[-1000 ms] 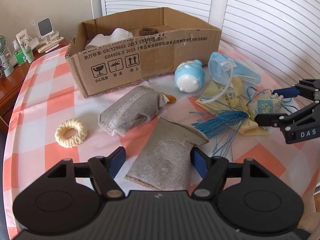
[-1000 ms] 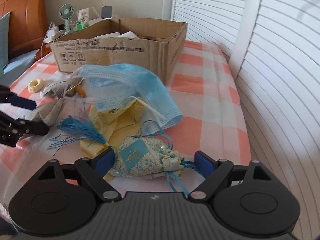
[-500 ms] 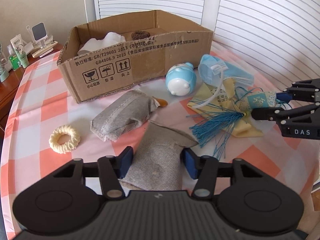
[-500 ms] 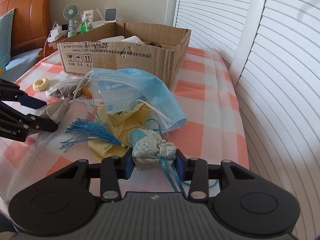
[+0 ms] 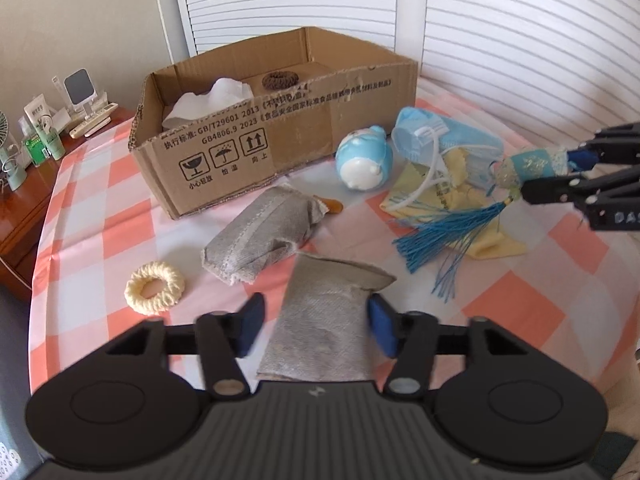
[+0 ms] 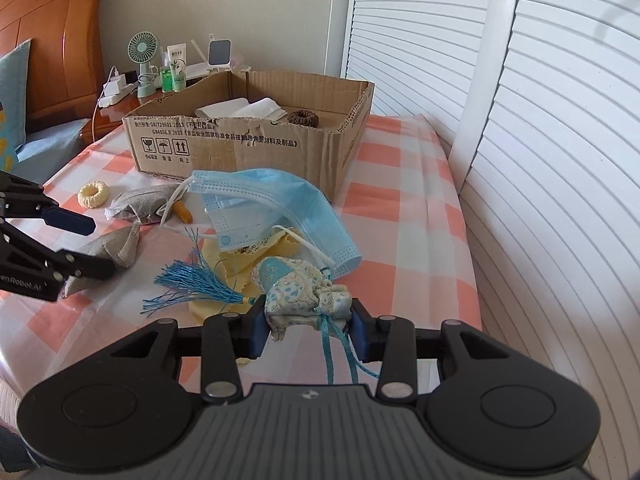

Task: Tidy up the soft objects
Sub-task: 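Grasp the grey fabric pouch with the left gripper while the right grasps the floral pouch, then carry the grey pouch and floral pouch into the box and open both grippers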

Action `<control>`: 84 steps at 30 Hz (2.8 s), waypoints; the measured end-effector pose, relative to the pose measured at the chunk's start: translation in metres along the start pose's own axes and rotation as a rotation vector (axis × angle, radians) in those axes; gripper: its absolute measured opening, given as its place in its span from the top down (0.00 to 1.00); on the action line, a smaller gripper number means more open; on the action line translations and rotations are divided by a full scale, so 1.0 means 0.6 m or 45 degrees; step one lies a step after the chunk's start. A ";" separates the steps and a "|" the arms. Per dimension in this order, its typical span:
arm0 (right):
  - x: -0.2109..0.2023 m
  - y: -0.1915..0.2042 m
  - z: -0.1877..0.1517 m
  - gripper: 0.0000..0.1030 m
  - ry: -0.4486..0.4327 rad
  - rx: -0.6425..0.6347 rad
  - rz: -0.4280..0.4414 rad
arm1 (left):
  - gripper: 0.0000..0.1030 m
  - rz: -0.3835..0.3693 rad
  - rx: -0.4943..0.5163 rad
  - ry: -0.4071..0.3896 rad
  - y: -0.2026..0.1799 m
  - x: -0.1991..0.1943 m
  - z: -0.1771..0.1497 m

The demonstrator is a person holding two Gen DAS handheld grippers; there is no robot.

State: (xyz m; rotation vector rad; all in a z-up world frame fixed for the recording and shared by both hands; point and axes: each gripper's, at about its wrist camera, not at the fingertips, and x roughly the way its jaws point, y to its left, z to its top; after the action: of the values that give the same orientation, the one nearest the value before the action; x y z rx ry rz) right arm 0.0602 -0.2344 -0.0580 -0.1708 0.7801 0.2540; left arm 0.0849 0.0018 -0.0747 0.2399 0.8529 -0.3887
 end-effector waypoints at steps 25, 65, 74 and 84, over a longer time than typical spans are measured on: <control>-0.055 -0.007 0.028 0.56 -0.103 0.016 0.043 | 0.72 -0.082 0.004 -0.042 0.012 -0.044 0.023; -0.050 -0.013 0.270 0.56 -0.324 -0.075 0.071 | 0.02 0.187 -0.126 -0.252 0.087 -0.052 0.185; 0.014 0.004 0.351 0.56 -0.272 -0.033 0.040 | 0.02 0.265 -0.226 -0.236 0.063 -0.094 0.116; 0.127 0.018 0.406 0.53 -0.126 0.037 -0.046 | 0.02 0.302 -0.270 -0.265 0.075 -0.122 0.089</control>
State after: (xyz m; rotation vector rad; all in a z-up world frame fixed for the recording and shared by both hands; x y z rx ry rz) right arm 0.2729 -0.1523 0.0575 -0.1440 0.6817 0.2155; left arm 0.0969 0.0407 0.0177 0.0998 0.6457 -0.0976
